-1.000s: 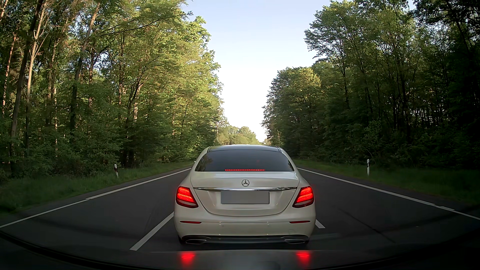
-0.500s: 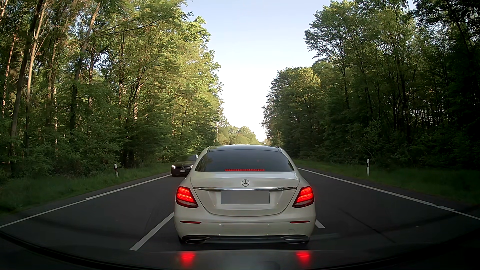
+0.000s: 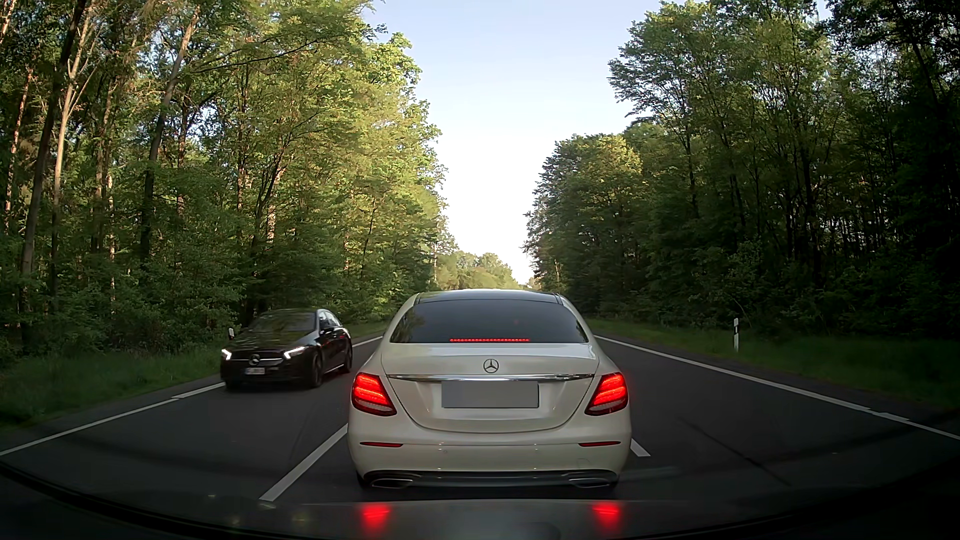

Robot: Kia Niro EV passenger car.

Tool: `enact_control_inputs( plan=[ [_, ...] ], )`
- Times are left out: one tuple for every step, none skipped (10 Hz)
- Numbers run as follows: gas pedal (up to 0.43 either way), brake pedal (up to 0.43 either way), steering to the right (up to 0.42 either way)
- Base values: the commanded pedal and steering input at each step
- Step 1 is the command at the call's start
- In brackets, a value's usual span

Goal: Follow the waypoints while adhering to traffic rules and regulations

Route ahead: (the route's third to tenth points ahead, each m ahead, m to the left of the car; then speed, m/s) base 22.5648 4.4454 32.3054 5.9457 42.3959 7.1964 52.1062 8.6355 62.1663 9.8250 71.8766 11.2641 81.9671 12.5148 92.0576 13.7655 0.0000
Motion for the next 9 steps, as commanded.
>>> enact_control_inputs(
  plan=[
    [0.0, 0.396, -0.002],
    [0.0, 0.402, -0.002],
    [0.0, 0.396, -0.002],
    [0.0, 0.396, -0.002],
    [0.0, 0.396, -0.002],
    [0.0, 0.396, -0.002],
    [0.0, 0.396, -0.002],
    [0.0, 0.396, -0.002],
    [0.0, 0.396, -0.002]
  ],
)
